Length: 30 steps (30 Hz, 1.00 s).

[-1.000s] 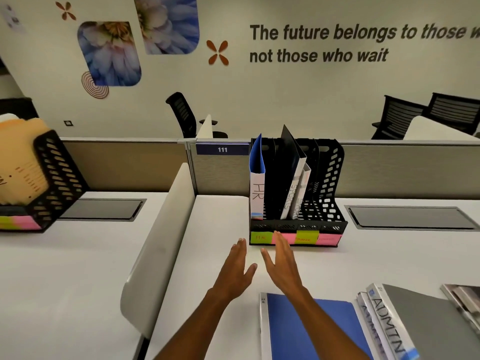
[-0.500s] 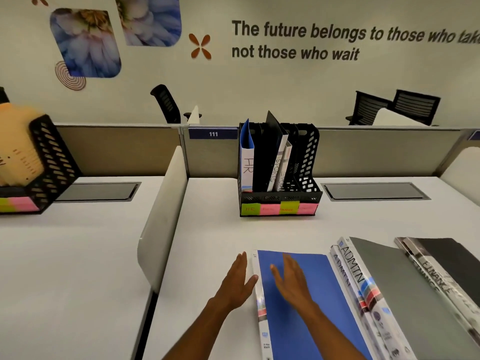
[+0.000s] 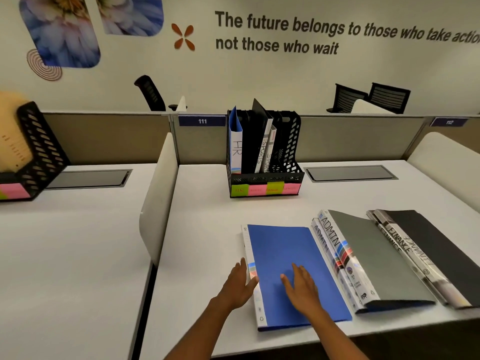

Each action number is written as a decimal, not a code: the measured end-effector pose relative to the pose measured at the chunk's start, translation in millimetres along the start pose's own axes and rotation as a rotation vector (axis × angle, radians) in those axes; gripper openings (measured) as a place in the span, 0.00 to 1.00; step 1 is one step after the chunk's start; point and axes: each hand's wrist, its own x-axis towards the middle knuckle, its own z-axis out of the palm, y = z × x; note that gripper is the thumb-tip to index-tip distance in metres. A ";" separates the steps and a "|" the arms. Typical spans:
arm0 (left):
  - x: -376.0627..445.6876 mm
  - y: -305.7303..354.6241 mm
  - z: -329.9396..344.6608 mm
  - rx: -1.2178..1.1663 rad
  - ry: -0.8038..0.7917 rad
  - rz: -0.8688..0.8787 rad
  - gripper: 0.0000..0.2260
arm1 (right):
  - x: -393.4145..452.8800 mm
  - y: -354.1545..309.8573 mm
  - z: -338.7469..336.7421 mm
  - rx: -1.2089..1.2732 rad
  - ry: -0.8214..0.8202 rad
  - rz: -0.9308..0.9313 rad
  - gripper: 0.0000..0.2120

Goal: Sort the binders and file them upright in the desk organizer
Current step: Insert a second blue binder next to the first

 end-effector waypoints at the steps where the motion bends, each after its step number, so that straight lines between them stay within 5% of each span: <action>1: -1.3 0.8 2.7 0.008 -0.008 -0.006 0.34 | -3.5 3.7 -0.2 -0.006 -0.007 0.006 0.32; 9: 2.0 7.2 23.3 -0.101 -0.015 -0.016 0.32 | -6.3 15.6 -2.6 -0.055 -0.038 -0.001 0.26; 14: 12.5 23.7 34.6 -0.274 0.241 -0.114 0.23 | -1.4 20.6 -13.9 -0.177 -0.001 -0.063 0.21; 17: 20.0 33.0 30.6 -0.519 0.329 -0.286 0.27 | 3.5 26.6 -22.4 -0.165 0.018 -0.100 0.19; 21: 27.2 41.1 23.7 -0.854 0.263 -0.462 0.28 | 9.3 33.6 -31.5 -0.145 0.076 -0.130 0.19; 25: 21.3 45.5 29.1 -0.919 0.140 -0.417 0.18 | 14.1 34.6 -39.3 -0.109 0.155 -0.131 0.19; 30: 18.6 56.3 33.4 -0.939 0.117 -0.356 0.17 | 28.5 28.9 -52.9 -0.007 0.178 -0.149 0.19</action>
